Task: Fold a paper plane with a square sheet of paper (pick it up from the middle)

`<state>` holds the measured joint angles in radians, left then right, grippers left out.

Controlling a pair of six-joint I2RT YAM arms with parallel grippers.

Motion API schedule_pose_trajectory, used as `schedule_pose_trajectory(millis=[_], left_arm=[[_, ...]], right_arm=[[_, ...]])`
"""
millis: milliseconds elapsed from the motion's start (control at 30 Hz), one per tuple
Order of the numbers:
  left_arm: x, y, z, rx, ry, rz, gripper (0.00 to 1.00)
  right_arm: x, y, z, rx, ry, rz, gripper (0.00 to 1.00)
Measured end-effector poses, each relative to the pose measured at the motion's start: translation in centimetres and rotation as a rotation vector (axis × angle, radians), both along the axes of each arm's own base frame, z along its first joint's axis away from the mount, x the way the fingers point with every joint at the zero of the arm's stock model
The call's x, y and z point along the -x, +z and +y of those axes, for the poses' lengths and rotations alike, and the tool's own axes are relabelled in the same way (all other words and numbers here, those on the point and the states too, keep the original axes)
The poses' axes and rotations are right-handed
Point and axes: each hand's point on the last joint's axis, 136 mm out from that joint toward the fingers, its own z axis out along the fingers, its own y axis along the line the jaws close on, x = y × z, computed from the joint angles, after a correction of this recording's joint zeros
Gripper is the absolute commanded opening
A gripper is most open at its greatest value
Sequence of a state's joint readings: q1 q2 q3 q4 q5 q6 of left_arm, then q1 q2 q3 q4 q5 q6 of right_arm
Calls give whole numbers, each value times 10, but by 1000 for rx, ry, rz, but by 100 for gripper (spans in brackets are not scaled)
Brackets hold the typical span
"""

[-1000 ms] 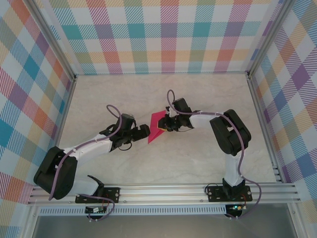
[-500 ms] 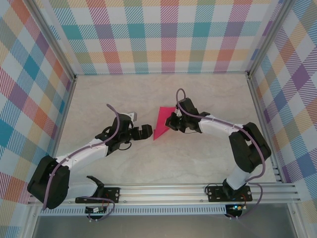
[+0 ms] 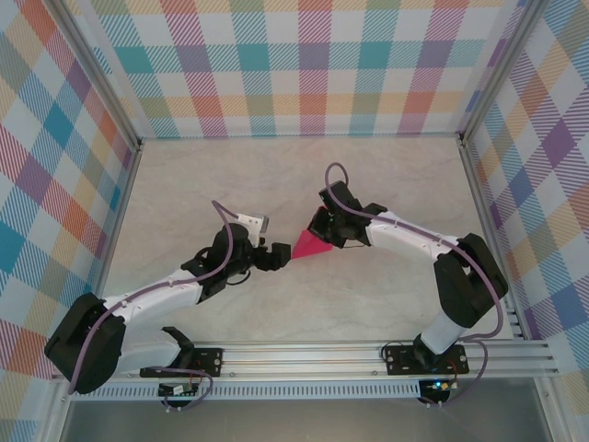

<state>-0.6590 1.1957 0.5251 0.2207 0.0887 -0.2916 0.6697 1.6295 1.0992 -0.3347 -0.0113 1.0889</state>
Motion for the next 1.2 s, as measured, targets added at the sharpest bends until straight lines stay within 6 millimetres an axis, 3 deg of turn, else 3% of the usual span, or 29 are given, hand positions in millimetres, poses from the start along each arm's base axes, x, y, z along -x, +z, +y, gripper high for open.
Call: schedule_pose_trajectory(millis=[133, 267, 400, 700, 967, 1200], left_arm=[[-1, -2, -8, 15, -37, -20, 76], [4, -21, -25, 1, -106, 5, 68], [10, -38, -41, -15, -160, 13, 66], [13, -46, -65, -37, -221, -90, 57], [11, -68, -72, -103, -244, -135, 49], [12, -75, -79, -128, -275, -177, 48]], right_arm=[[4, -6, -3, -5, -41, 39, 4], [8, -19, -6, 2, -80, 93, 4], [15, -33, -9, 18, -110, 157, 5], [27, -42, -9, -10, -159, 257, 5], [34, -60, -7, -41, -181, 361, 5], [35, -60, -7, -78, -197, 400, 5]])
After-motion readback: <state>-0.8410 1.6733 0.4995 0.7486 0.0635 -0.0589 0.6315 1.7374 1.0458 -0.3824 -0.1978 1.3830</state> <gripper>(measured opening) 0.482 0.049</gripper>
